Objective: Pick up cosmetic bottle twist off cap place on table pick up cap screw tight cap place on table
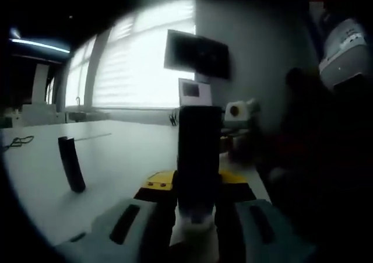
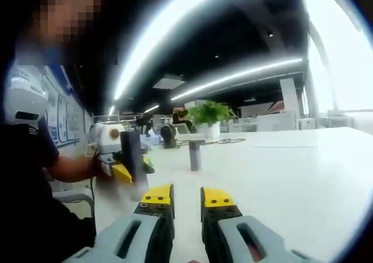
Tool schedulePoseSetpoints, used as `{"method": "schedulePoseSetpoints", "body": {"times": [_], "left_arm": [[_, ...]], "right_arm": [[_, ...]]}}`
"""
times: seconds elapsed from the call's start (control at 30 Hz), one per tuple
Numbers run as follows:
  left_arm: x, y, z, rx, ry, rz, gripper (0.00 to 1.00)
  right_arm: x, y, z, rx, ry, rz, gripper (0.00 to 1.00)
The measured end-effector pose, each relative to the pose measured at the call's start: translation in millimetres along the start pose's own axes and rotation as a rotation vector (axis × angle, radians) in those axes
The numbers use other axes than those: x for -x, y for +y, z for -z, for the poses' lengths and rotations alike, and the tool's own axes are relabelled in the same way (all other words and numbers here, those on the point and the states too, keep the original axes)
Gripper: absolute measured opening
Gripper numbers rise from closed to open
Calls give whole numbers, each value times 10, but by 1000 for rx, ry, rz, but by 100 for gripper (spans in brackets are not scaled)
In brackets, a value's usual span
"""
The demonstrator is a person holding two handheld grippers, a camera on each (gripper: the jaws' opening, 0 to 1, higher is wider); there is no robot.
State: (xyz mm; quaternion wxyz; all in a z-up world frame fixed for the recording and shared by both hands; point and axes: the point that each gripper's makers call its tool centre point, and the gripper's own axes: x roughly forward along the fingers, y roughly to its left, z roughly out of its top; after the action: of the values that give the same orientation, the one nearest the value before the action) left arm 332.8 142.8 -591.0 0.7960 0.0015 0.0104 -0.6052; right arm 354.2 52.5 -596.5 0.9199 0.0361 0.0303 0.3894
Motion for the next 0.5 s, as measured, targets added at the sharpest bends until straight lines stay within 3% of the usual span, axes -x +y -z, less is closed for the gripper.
{"method": "schedulePoseSetpoints", "body": {"times": [0.3, 0.47, 0.5], "left_arm": [[-6, -35, -2, -3, -3, 23, 15], [-10, -53, -4, -1, -7, 44, 15], [-10, -56, -4, -1, -8, 48, 15]], "right_arm": [[3, 7, -5, 11, -3, -1, 11], [5, 53, -51, -4, -20, -36, 12], [-2, 62, -66, 24, -21, -37, 12]]}}
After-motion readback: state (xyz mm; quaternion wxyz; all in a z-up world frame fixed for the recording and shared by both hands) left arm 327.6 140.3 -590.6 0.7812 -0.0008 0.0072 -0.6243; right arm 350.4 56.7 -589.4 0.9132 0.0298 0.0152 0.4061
